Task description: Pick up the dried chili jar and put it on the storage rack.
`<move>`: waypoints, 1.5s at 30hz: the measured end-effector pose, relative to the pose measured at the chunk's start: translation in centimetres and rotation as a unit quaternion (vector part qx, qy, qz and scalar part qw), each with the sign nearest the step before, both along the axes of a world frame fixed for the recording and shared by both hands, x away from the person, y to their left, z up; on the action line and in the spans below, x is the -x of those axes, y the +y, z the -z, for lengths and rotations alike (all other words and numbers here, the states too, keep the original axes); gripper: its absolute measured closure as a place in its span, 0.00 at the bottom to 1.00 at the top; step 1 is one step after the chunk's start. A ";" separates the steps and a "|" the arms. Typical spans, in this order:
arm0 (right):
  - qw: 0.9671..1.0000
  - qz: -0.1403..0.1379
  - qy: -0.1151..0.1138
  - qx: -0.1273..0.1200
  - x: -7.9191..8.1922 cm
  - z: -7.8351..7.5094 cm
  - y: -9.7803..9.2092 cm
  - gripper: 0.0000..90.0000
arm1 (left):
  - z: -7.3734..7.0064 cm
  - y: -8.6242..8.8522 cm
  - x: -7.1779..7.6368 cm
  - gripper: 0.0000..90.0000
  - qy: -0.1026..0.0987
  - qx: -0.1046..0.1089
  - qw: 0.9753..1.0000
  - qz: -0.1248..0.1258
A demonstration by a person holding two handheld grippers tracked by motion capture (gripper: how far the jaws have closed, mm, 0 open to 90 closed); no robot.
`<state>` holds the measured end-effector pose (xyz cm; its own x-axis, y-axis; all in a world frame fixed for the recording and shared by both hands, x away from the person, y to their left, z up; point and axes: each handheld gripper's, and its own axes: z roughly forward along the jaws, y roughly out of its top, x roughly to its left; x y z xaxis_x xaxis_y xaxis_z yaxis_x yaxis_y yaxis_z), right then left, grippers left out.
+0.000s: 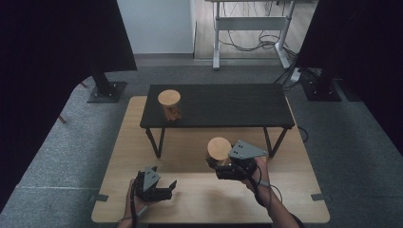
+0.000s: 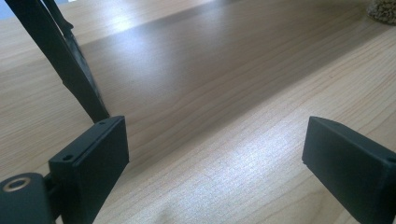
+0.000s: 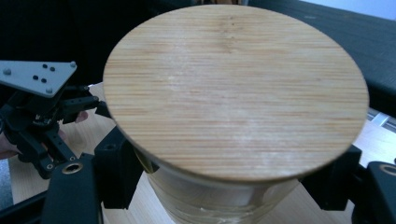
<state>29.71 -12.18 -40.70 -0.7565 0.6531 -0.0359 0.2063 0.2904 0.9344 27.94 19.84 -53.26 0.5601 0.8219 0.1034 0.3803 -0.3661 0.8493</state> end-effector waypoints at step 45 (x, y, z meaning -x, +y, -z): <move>0.999 0.004 -0.039 0.016 -1.4 -5.8 0.1 0.28 | 0.2 0.0 -0.1 0.07 0.005 -0.002 1.000 -0.001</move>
<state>31.10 -12.10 -34.91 -0.7452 0.6568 -0.1153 0.1357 0.3186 0.9381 28.00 19.80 -53.44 0.5588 0.8231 0.1009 0.3891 -0.3676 0.8447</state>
